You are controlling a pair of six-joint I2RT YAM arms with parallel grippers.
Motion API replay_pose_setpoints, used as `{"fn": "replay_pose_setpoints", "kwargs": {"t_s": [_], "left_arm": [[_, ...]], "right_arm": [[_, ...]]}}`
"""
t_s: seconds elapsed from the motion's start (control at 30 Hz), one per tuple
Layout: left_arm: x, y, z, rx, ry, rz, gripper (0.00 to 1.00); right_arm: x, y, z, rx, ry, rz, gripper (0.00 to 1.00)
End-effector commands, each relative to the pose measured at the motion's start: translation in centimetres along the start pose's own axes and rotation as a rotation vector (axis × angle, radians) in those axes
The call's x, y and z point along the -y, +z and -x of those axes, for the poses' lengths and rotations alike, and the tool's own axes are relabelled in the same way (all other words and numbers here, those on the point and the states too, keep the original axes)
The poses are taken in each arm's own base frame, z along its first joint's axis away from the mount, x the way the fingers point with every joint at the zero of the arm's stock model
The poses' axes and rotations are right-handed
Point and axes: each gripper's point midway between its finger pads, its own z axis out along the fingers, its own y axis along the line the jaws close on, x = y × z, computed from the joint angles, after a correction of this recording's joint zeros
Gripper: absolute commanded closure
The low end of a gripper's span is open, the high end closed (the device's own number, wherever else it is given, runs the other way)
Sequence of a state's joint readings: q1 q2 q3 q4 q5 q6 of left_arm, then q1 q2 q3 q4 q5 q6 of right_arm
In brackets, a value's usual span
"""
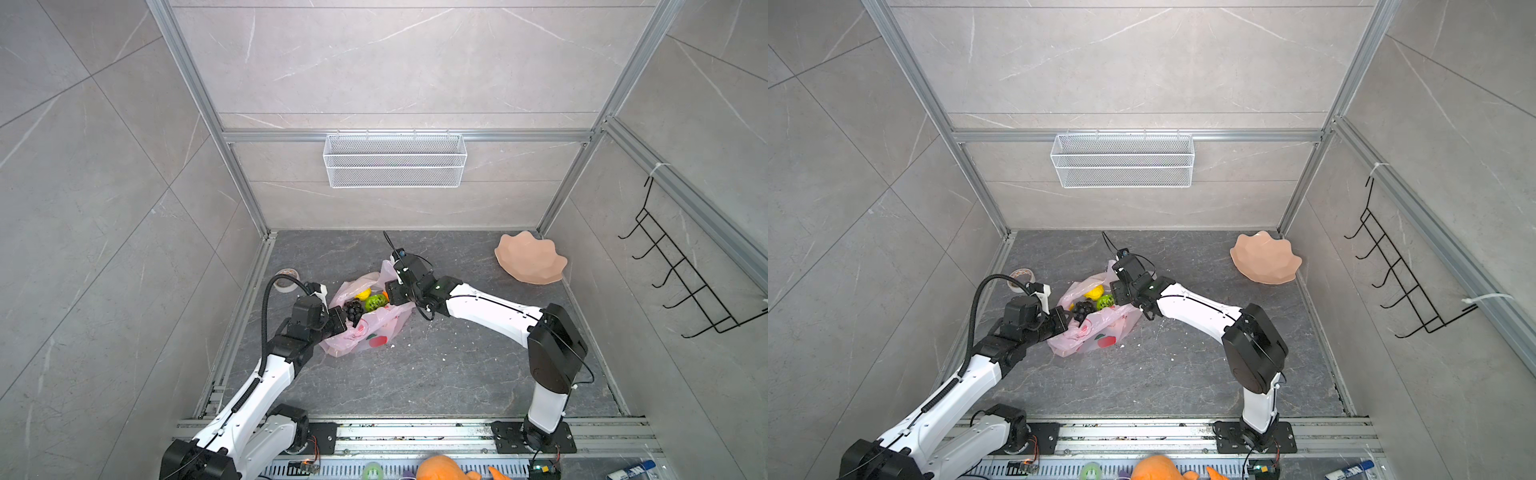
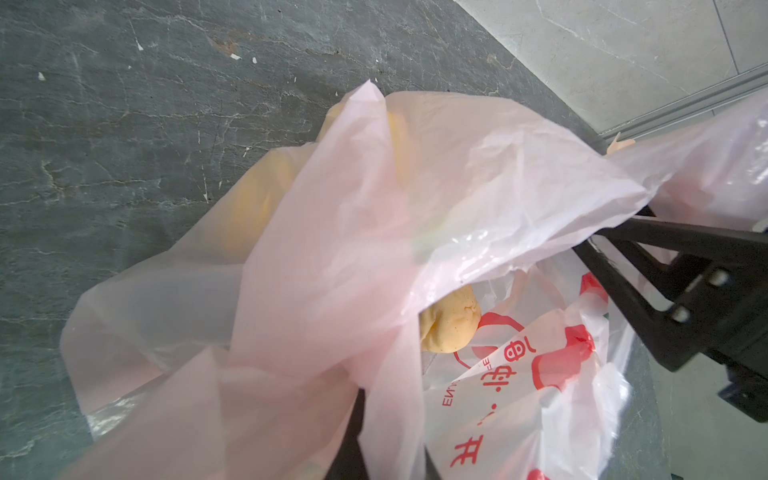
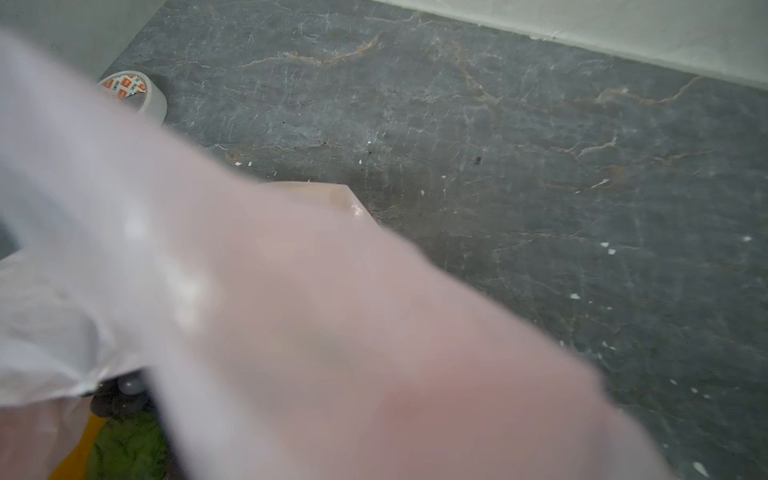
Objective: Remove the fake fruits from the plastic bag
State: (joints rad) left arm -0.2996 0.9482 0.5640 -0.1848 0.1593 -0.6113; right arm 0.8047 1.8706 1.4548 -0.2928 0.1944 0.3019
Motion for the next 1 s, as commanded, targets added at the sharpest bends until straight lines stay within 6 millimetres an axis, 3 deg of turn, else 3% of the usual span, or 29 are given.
{"fn": "replay_pose_setpoints", "kwargs": {"t_s": [0.0, 0.13, 0.2, 0.3, 0.47, 0.57, 0.67, 0.8, 0.97], "left_arm": [[1.0, -0.4, 0.8, 0.037, 0.038, -0.044, 1.0], [1.1, -0.4, 0.9, 0.043, 0.04, -0.049, 1.0], [1.3, -0.3, 1.1, 0.043, 0.04, -0.054, 1.0], [1.6, -0.3, 1.3, 0.044, 0.038, -0.062, 1.0], [1.7, -0.7, 1.6, 0.062, 0.04, -0.058, 1.0], [1.3, -0.6, 1.4, 0.061, 0.035, -0.047, 1.0], [0.7, -0.5, 1.2, 0.057, 0.029, -0.02, 1.0], [-1.0, -0.7, 1.4, 0.076, 0.016, 0.072, 1.0], [-3.3, -1.3, 2.1, 0.149, 0.042, 0.192, 1.0]], "right_arm": [[0.3, 1.1, -0.4, -0.038, -0.059, -0.044, 0.25], [1.5, 3.2, -1.3, -0.065, -0.148, -0.129, 0.2], [1.4, 3.9, -1.3, -0.053, -0.202, -0.138, 0.01], [1.6, 5.1, -1.2, -0.059, -0.267, -0.166, 0.0], [3.7, 7.1, -2.0, -0.129, -0.257, -0.253, 0.03], [4.1, 7.9, -2.3, -0.149, -0.194, -0.209, 0.21], [3.7, 7.0, -1.1, -0.113, -0.18, -0.189, 0.54], [2.8, 3.9, 1.2, -0.031, -0.148, -0.12, 0.99], [2.8, -2.5, 4.2, 0.104, 0.039, 0.093, 1.0]]}}
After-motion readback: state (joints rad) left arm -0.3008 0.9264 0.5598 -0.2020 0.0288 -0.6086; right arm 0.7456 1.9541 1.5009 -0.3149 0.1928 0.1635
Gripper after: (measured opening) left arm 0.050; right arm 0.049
